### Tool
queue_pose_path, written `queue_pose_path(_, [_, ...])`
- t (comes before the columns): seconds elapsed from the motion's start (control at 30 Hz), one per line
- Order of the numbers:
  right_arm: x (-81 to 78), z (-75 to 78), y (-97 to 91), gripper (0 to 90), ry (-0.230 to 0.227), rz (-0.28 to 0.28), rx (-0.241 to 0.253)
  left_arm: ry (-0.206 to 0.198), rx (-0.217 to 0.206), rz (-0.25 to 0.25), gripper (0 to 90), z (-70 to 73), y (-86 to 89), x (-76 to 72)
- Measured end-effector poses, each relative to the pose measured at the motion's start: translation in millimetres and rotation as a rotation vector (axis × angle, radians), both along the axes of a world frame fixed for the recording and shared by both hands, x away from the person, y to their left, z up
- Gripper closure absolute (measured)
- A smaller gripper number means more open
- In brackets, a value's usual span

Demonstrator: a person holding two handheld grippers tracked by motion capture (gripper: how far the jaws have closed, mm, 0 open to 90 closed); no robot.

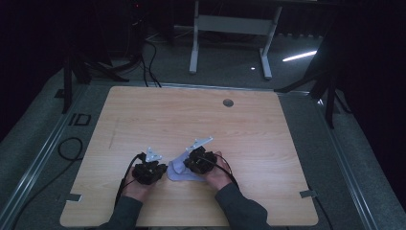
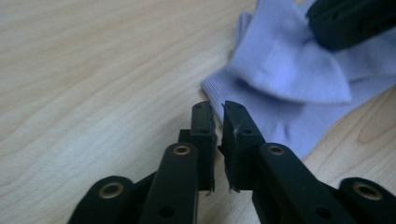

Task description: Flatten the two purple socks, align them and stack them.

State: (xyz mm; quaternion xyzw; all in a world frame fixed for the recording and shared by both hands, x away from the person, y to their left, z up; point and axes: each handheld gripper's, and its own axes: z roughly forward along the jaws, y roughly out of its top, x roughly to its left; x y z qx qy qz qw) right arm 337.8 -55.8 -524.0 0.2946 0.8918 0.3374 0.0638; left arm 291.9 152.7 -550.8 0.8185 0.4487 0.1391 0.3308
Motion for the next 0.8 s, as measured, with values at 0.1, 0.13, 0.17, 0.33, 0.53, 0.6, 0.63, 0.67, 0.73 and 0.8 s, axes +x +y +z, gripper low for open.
queue_pose_path(0.1, [0.4,3.4,-2.8,85.4,-0.009,-0.002,0.005,0.002,0.011,-0.017,86.5,-1.4,-4.5,-0.9])
queue_pose_path(0.13, [0.7,4.4,-3.8,85.4,-0.011,-0.005,0.006,0.003,0.014,-0.024,87.0,-2.0,-5.9,-1.2])
queue_pose_path(0.17, [0.9,5.3,-4.6,85.4,-0.011,-0.008,0.007,0.005,0.021,-0.032,87.4,-2.4,-7.2,-1.6])
queue_pose_path(0.33, [1.3,10.4,-10.1,85.5,-0.021,-0.017,0.015,0.001,0.038,-0.047,87.9,-3.3,-11.7,-2.5])
queue_pose_path(0.53, [0.3,24.3,-20.1,85.5,-0.051,-0.029,0.034,-0.002,0.050,-0.058,88.2,-3.0,-13.0,-2.9])
queue_pose_path(0.6, [-1.1,30.4,-23.8,85.5,-0.061,-0.032,0.043,-0.003,0.048,-0.056,88.3,-3.2,-13.6,-3.1])
queue_pose_path(0.63, [-1.7,33.2,-25.3,85.5,-0.065,-0.033,0.049,-0.003,0.046,-0.056,88.2,-3.3,-13.8,-3.0])
queue_pose_path(0.67, [-2.3,35.1,-25.8,85.5,-0.070,-0.033,0.061,-0.004,0.045,-0.056,88.2,-3.3,-14.0,-2.9])
queue_pose_path(0.73, [-3.3,36.2,-25.1,85.5,-0.071,-0.032,0.063,-0.004,0.042,-0.055,88.3,-3.5,-14.6,-2.9])
queue_pose_path(0.8, [-6.8,30.2,-15.3,85.4,-0.062,-0.009,0.048,-0.004,0.038,-0.054,88.3,-3.6,-15.0,-2.9])
